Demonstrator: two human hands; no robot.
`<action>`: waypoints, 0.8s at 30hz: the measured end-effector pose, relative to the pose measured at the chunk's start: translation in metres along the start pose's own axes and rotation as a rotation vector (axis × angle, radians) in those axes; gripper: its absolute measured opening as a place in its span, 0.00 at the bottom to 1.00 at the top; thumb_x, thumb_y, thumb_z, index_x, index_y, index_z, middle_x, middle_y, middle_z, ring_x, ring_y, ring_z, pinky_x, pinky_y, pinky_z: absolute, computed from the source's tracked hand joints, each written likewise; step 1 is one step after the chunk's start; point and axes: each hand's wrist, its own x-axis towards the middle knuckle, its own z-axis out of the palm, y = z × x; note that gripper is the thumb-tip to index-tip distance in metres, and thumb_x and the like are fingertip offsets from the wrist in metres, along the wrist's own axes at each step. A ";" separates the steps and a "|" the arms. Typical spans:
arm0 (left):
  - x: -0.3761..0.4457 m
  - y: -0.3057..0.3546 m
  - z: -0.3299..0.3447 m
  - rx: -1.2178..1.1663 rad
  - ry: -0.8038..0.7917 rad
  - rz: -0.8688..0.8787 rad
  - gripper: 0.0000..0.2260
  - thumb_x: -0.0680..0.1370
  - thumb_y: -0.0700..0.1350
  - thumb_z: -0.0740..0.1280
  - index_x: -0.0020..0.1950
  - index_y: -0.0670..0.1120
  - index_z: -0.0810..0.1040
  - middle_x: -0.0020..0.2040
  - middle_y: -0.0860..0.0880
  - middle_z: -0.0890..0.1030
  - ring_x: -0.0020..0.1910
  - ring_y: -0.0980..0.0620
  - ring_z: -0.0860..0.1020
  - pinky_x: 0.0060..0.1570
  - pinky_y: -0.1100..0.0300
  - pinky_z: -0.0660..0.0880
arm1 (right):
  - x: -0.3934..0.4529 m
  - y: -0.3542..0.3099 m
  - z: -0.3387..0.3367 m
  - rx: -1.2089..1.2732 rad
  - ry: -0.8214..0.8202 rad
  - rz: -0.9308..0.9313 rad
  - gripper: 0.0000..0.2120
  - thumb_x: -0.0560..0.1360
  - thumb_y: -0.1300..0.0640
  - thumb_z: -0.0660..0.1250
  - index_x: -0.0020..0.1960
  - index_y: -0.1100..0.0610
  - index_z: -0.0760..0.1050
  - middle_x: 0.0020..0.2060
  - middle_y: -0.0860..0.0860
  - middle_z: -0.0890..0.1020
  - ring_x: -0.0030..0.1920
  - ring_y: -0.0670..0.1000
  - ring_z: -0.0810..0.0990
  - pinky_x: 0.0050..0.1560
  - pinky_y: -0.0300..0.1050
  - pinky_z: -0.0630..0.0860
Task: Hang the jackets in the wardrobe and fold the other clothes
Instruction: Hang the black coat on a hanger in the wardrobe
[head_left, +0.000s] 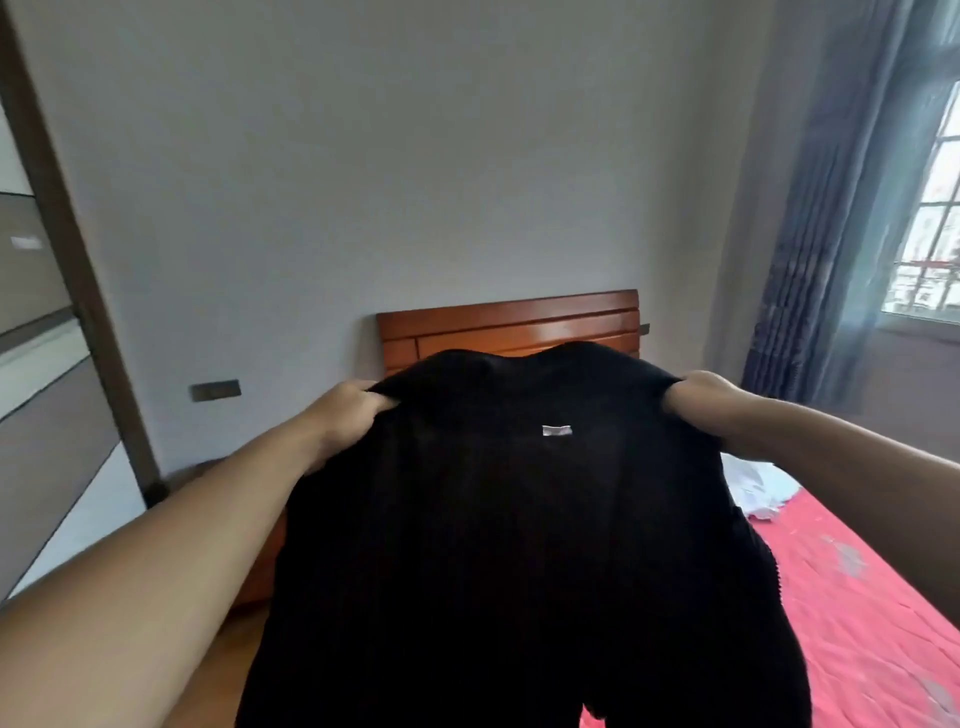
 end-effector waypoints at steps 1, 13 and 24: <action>-0.002 0.000 -0.005 -0.131 0.030 -0.043 0.07 0.79 0.39 0.65 0.43 0.44 0.82 0.42 0.46 0.83 0.42 0.48 0.80 0.41 0.59 0.75 | 0.005 -0.005 0.006 0.032 -0.029 -0.002 0.12 0.73 0.68 0.55 0.48 0.67 0.77 0.40 0.61 0.80 0.40 0.59 0.80 0.46 0.49 0.77; -0.036 0.013 -0.070 0.058 0.485 -0.249 0.09 0.79 0.45 0.62 0.50 0.44 0.81 0.47 0.44 0.83 0.48 0.43 0.81 0.53 0.53 0.77 | 0.071 -0.066 0.073 0.177 -0.458 -0.239 0.09 0.74 0.63 0.61 0.37 0.63 0.76 0.30 0.59 0.80 0.33 0.59 0.78 0.41 0.50 0.74; -0.179 0.021 -0.138 0.300 0.596 -0.421 0.14 0.66 0.51 0.80 0.50 0.54 0.85 0.45 0.58 0.86 0.46 0.60 0.82 0.46 0.68 0.76 | 0.033 -0.159 0.160 0.164 -0.910 -0.659 0.05 0.63 0.61 0.64 0.36 0.62 0.77 0.30 0.59 0.81 0.30 0.56 0.79 0.37 0.46 0.73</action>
